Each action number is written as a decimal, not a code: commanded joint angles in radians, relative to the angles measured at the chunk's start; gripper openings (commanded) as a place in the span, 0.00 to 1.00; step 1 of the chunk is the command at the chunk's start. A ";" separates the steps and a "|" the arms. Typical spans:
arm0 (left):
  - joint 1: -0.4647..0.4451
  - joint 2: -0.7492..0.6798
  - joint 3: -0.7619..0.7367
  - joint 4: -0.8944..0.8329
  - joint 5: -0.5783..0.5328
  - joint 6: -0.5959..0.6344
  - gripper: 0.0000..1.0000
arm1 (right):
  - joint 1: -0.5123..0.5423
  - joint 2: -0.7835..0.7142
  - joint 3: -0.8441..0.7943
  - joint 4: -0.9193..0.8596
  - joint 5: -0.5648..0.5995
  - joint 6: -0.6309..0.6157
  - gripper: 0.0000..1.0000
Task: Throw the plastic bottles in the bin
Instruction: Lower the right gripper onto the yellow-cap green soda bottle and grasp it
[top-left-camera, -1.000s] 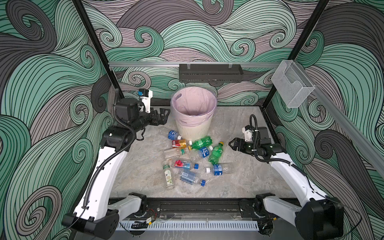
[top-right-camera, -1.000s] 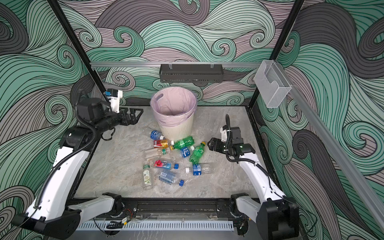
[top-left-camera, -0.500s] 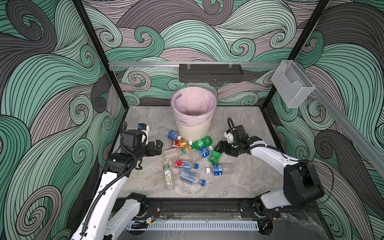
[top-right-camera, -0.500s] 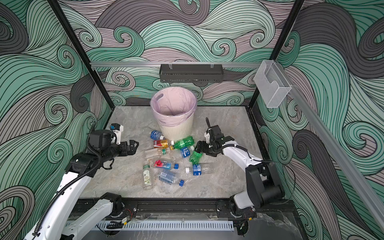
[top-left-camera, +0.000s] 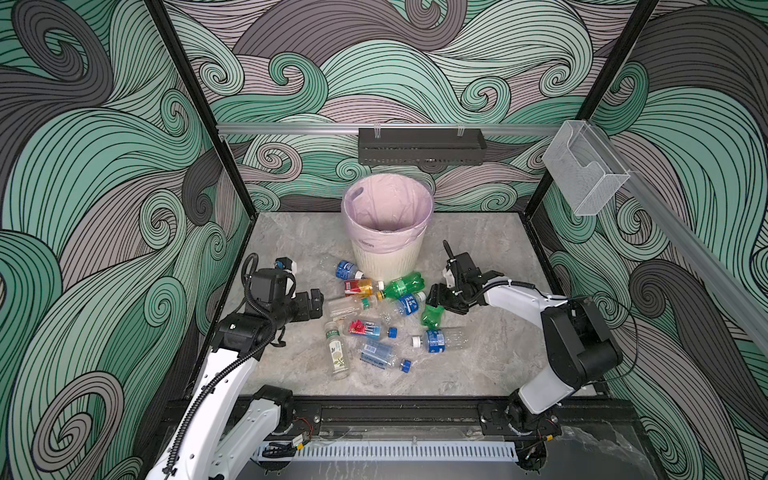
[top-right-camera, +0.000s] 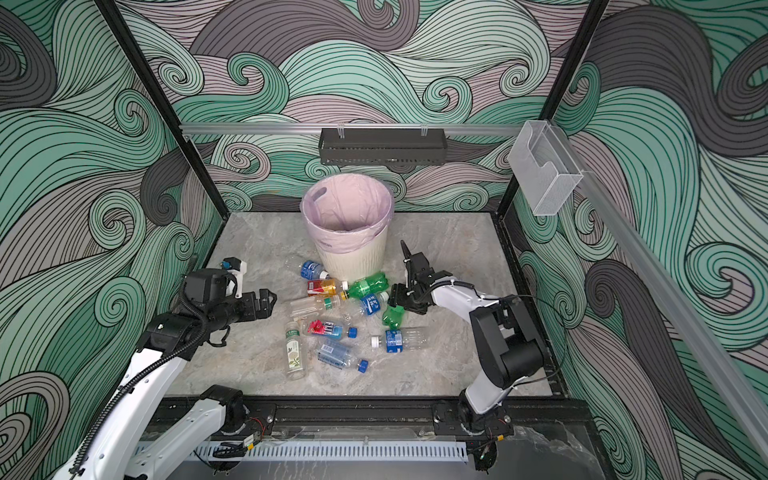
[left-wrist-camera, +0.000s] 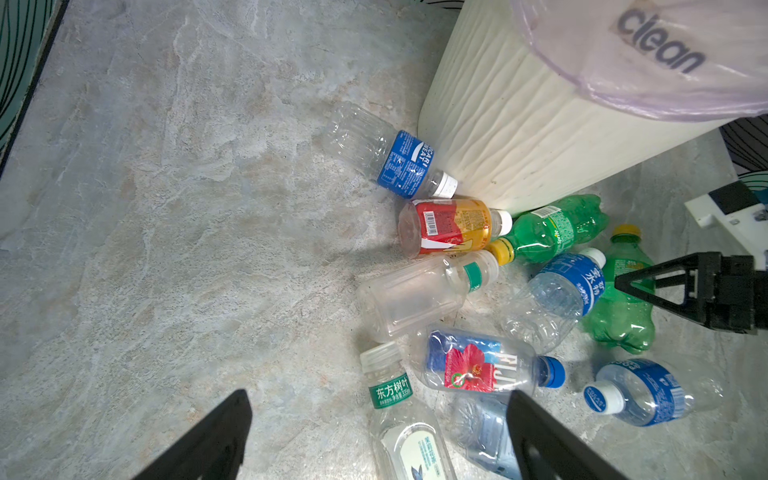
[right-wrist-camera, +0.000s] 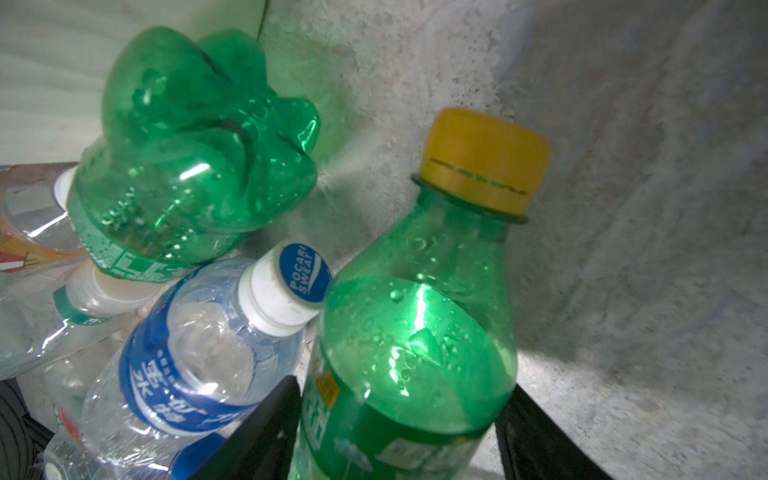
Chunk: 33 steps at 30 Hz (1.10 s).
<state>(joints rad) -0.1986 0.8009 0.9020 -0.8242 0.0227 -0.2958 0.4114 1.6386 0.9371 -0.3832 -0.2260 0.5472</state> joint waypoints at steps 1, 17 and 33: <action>0.008 0.009 0.005 -0.015 -0.032 -0.005 0.98 | 0.007 0.015 0.002 0.018 0.080 0.031 0.73; 0.008 0.023 -0.062 0.036 0.007 -0.017 0.98 | 0.007 0.057 -0.003 0.058 0.178 0.013 0.62; 0.008 0.084 -0.097 0.121 0.039 -0.020 0.97 | 0.006 -0.298 0.037 -0.025 0.156 -0.238 0.55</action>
<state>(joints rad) -0.1986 0.8776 0.8097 -0.7425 0.0414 -0.3031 0.4133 1.4197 0.9539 -0.4149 -0.0231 0.3916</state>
